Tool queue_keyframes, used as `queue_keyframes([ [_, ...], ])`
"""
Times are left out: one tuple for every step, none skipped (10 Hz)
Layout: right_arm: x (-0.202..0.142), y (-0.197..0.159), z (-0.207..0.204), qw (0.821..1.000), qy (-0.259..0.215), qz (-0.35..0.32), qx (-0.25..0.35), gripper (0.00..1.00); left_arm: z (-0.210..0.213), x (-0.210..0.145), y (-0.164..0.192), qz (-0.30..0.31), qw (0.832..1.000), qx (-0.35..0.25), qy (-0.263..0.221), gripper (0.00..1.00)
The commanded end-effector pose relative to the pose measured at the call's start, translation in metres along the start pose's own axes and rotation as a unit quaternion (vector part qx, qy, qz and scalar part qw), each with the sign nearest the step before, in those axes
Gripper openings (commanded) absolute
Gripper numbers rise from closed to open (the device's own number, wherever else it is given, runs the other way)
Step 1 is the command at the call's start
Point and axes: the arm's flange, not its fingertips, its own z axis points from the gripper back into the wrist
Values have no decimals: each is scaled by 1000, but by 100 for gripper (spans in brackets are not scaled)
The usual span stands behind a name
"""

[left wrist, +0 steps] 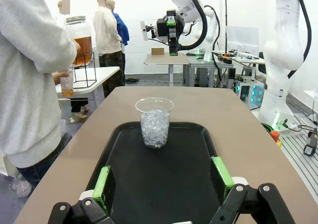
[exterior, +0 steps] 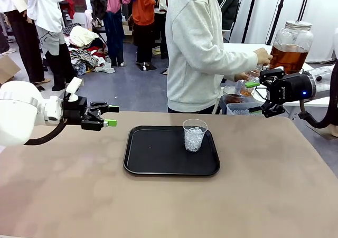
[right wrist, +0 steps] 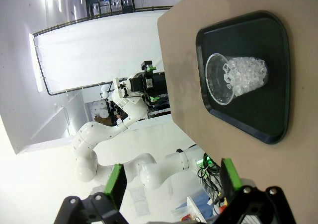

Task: Pour the drink into the iced cup.
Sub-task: Pick up the iced cup indicated by the human and present it to them.

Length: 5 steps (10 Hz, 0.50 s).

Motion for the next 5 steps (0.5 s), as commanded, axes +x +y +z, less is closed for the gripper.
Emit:
queue_keyframes([
  [0, 1, 0, 1000, 0, 0, 1, 100, -1, 2, 0, 1, 1000, 1, 0, 100],
  [0, 1, 0, 1000, 0, 0, 1, 100, -1, 2, 0, 1, 1000, 1, 0, 100],
  [0, 1, 0, 1000, 0, 0, 1, 100, -1, 2, 0, 1, 1000, 1, 0, 100],
  [0, 1, 0, 1000, 0, 0, 1, 100, -1, 2, 0, 1, 1000, 1, 0, 100],
  [0, 1, 0, 1000, 0, 0, 1, 100, -1, 2, 0, 1, 1000, 1, 0, 100],
])
